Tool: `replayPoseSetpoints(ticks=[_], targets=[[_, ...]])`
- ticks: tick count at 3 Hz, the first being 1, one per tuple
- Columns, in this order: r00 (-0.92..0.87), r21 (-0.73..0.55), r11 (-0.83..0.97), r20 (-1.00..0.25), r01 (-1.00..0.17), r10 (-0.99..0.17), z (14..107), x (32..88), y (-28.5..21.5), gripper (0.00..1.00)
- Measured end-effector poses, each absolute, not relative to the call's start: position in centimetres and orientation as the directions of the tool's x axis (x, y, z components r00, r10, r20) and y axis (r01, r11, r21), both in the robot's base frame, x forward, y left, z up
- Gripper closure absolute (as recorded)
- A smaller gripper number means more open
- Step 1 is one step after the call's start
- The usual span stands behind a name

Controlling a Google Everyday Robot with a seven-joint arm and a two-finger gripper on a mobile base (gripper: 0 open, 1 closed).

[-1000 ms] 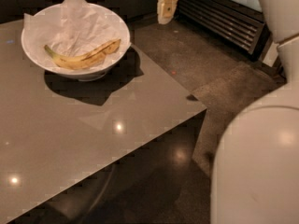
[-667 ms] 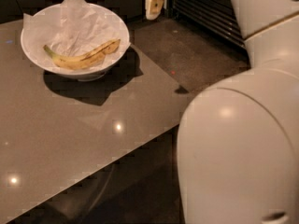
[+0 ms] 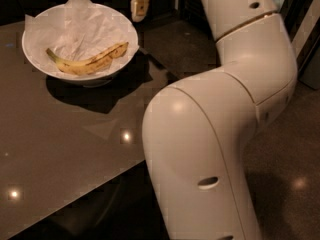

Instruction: Pick banana from white bowl

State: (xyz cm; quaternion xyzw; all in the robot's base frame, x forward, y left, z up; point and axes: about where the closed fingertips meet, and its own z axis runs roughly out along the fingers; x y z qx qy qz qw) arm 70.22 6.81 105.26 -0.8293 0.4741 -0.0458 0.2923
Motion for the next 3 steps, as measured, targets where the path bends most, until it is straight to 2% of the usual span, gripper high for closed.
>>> replayPoseSetpoints(ticks=[1,2,3], targets=[[0.563,-0.516,-0.395,-0.218,-0.76,-0.798,104.0,70.8,8.5,0.14],[0.572,-0.499,-0.406,-0.24,-0.766,-0.784,102.9,71.1,9.6,0.31],[0.599,-0.484,-0.431,-0.273,-0.762,-0.753,101.6,71.0,10.8,0.38]])
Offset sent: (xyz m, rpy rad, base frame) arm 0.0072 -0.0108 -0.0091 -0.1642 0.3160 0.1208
